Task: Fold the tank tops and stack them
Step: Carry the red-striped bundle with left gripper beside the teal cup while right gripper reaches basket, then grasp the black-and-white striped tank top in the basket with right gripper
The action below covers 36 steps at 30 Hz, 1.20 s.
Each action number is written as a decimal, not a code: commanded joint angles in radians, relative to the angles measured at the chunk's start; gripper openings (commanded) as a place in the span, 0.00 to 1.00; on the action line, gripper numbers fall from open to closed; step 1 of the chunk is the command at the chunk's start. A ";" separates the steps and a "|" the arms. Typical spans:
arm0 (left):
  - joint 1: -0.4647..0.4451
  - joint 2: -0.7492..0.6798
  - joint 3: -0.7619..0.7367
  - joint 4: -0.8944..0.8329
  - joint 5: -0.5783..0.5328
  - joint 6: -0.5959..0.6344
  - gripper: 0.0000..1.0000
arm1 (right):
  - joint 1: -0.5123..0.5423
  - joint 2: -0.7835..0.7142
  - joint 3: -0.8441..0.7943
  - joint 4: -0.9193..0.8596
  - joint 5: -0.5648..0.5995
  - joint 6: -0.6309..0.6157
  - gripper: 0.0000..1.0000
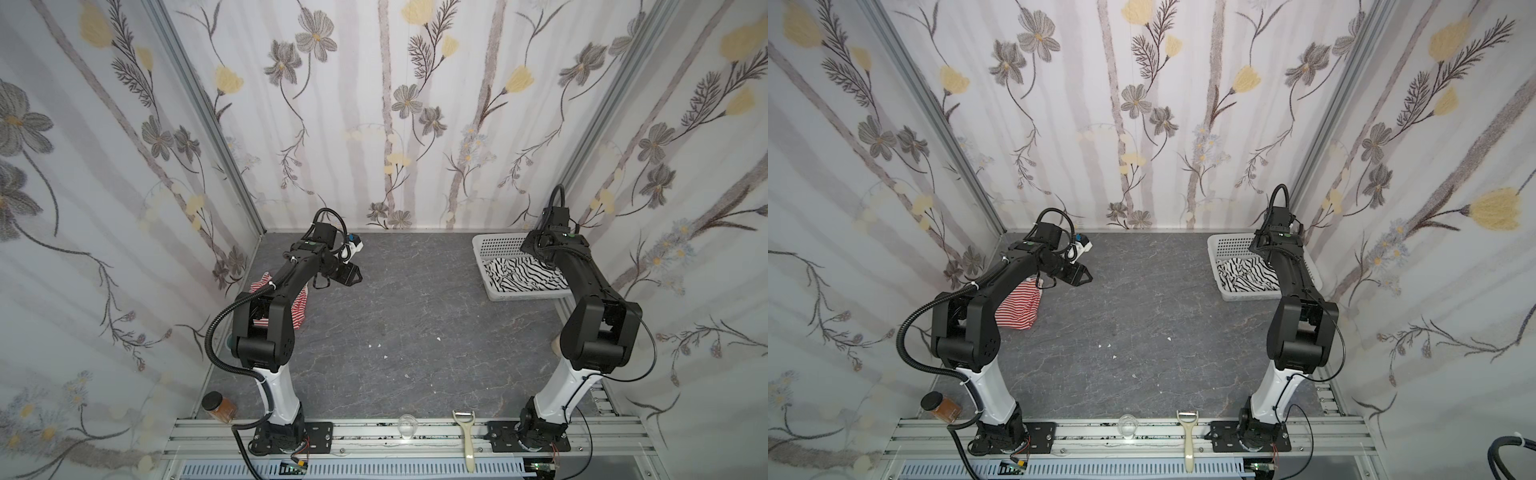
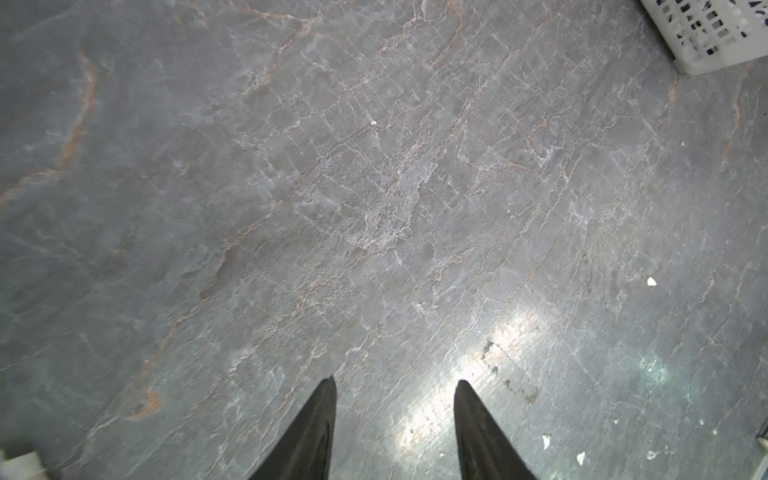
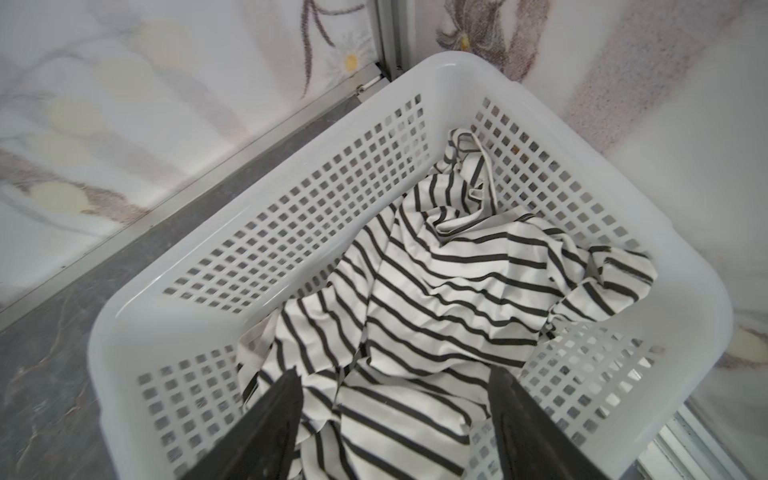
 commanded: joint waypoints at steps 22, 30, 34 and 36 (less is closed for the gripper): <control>-0.168 0.090 0.084 0.046 -0.333 -0.114 0.50 | -0.065 0.321 0.270 -0.179 -0.037 -0.079 0.73; -0.170 0.089 0.068 0.050 -0.332 -0.113 0.50 | -0.073 0.409 0.360 -0.221 0.000 -0.094 0.73; -0.170 0.087 0.056 0.056 -0.338 -0.108 0.50 | -0.077 0.444 0.370 -0.232 0.023 -0.102 0.73; -0.170 0.090 0.052 0.058 -0.339 -0.108 0.50 | -0.083 0.458 0.371 -0.233 0.019 -0.107 0.73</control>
